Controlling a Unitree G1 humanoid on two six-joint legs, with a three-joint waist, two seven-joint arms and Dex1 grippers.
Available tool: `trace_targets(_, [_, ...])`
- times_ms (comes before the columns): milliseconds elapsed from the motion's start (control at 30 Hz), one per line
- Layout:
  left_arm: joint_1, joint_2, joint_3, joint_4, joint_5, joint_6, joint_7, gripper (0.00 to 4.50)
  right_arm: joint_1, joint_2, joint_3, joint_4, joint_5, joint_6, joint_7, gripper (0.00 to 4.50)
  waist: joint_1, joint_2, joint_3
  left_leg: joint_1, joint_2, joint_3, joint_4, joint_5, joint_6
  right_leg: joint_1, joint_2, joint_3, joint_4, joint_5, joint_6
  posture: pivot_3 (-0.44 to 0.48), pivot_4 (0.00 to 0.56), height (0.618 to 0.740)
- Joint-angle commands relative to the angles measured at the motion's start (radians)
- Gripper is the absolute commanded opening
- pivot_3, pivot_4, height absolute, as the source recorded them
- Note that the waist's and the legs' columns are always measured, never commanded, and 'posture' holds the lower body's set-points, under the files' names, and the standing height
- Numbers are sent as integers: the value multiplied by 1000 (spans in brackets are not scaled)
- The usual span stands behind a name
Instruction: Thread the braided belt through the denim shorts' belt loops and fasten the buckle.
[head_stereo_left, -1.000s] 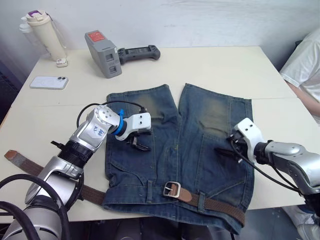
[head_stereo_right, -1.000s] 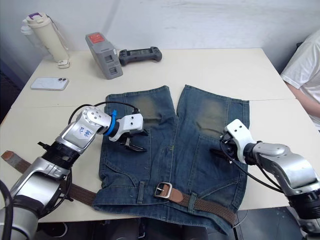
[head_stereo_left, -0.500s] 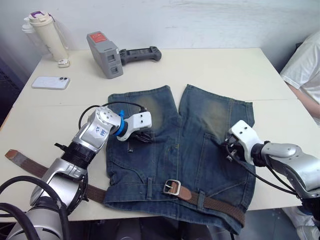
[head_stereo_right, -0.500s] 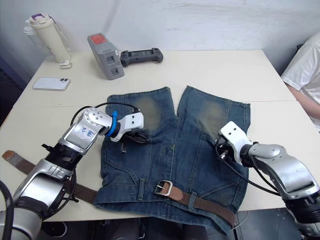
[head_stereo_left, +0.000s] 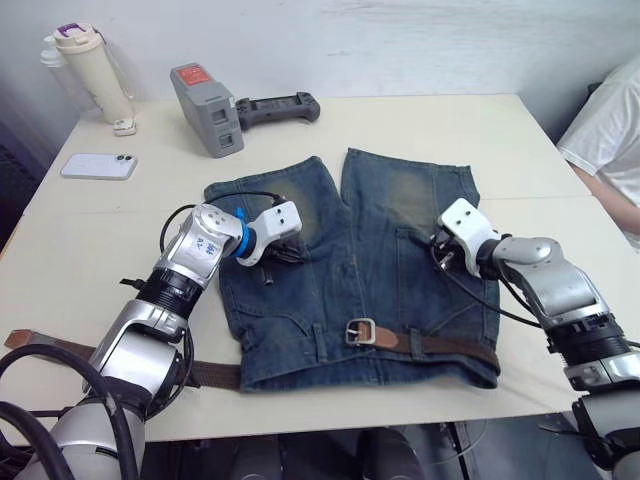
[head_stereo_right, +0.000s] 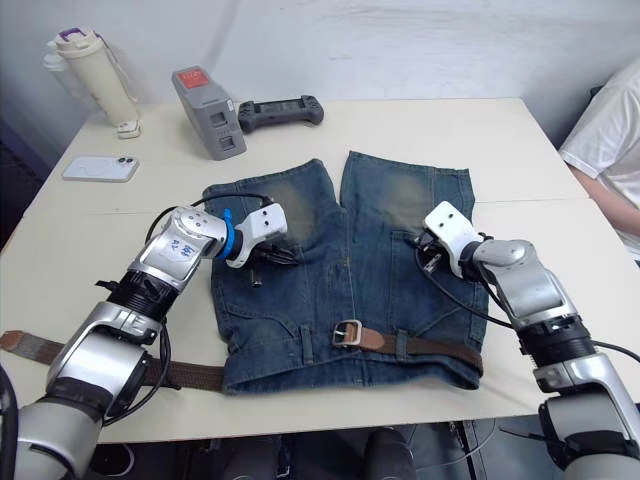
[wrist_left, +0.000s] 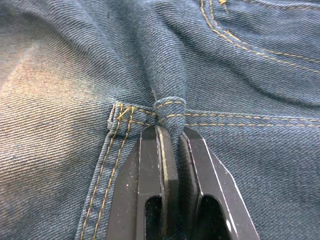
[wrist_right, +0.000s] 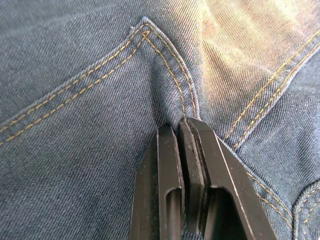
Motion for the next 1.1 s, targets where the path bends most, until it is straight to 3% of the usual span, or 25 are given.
trace_targets(33, [-49,43,4,167,96,-103,95,28,-35,34,-20,54,-31,-21,22,0,-7,0,0,0,0,0,1,0,0,0,0,0,1,0,0,0,150,740])
trace_targets(333, [-65,46,6,209,89,-121,47,28,-96,133,-45,173,-57,-103,-31,0,-24,0,0,0,0,0,-2,1,0,-1,0,0,5,0,0,0,150,740])
trace_targets(567, [-44,54,12,171,72,-92,6,28,-99,141,-64,182,-67,-104,-20,0,-38,0,0,1,0,0,-2,1,0,0,0,0,5,0,0,0,150,740])
trace_targets(600, [-42,53,31,169,59,-86,11,455,-90,131,-71,164,-60,-86,-6,0,-39,0,0,1,0,0,-2,1,0,0,0,0,5,0,0,0,150,740])
trace_targets(633, [-33,64,29,150,56,-80,-15,908,-82,124,-87,147,-51,-82,-2,355,-39,0,0,0,0,0,-2,1,0,0,0,0,5,0,0,0,150,740])
trace_targets(733, [-17,91,55,86,24,-17,-57,1549,-71,94,-132,62,-7,-40,28,1289,-39,0,0,0,0,1,-3,1,0,-1,0,1,5,0,0,0,150,740])
trace_targets(767, [-13,99,66,67,11,9,-69,2116,-67,83,-139,34,3,-24,41,1883,-39,0,0,0,0,1,-3,1,0,-1,0,1,5,0,0,0,150,740])
trace_targets(800, [-8,113,80,40,-5,42,-84,2316,-61,72,-151,-7,18,-2,55,2091,-38,0,0,0,0,1,-3,1,0,-1,0,1,5,0,0,0,150,740])
trace_targets(967, [16,203,175,-84,-100,251,-152,4244,-17,-11,-170,-229,57,21,152,4288,-41,3,2,-2,0,3,-5,1,0,-6,0,1,5,0,0,0,150,740])
trace_targets(1000, [21,220,193,-108,-119,293,-159,4446,-5,-28,-170,-271,63,18,172,4476,-43,3,2,-2,0,3,-5,1,0,-7,0,1,5,0,0,0,150,740])
trace_targets(1100, [32,276,291,-189,-212,494,-172,4446,34,-64,-193,-449,175,91,267,4476,-41,4,4,-5,2,6,-5,1,0,-12,0,1,7,0,0,0,150,740])
